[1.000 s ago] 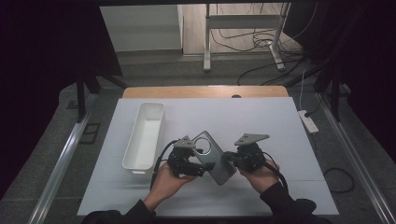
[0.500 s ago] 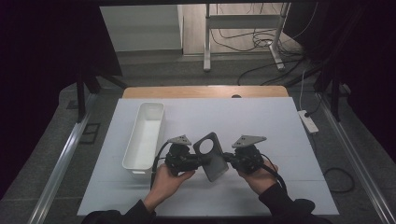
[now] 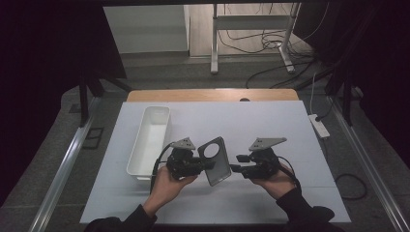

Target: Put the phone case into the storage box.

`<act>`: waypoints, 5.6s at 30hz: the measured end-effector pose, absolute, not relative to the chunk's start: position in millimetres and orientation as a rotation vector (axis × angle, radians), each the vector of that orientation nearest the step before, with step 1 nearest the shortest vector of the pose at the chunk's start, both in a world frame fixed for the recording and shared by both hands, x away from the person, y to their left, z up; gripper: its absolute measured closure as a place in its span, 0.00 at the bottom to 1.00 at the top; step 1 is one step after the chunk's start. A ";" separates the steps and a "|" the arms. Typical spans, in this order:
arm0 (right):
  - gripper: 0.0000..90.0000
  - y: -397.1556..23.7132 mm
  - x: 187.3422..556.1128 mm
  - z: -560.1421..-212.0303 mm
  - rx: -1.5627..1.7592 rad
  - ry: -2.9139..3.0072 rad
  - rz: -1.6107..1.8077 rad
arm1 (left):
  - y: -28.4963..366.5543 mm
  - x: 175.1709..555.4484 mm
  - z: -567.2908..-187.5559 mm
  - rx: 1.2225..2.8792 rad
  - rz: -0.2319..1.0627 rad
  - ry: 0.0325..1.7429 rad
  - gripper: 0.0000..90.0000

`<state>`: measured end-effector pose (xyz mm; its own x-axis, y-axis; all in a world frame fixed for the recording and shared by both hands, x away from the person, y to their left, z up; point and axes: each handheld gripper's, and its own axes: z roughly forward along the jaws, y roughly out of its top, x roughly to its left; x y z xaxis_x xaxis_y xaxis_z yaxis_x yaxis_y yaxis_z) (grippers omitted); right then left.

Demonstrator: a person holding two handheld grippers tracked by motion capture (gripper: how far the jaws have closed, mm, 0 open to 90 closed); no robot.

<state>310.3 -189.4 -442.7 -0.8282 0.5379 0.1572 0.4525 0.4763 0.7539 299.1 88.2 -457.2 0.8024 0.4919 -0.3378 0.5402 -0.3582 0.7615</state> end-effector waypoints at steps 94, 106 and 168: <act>0.89 -171.3 282.9 -433.6 0.865 2.488 1.321 | 89.0 291.0 -457.4 2.056 0.130 0.792 0.94; 0.73 -157.3 274.6 -435.5 0.786 2.540 1.305 | 87.0 295.0 -456.0 2.044 0.172 0.911 0.99; 0.24 -226.3 278.9 -447.0 0.935 2.562 1.120 | 122.7 340.0 -417.5 2.030 0.235 0.985 0.99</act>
<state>278.9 -226.3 -447.0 -0.7820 0.6191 0.0719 0.4732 0.5146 0.7150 340.0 122.7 -417.5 0.6726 0.7176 -0.1805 0.5587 -0.3325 0.7598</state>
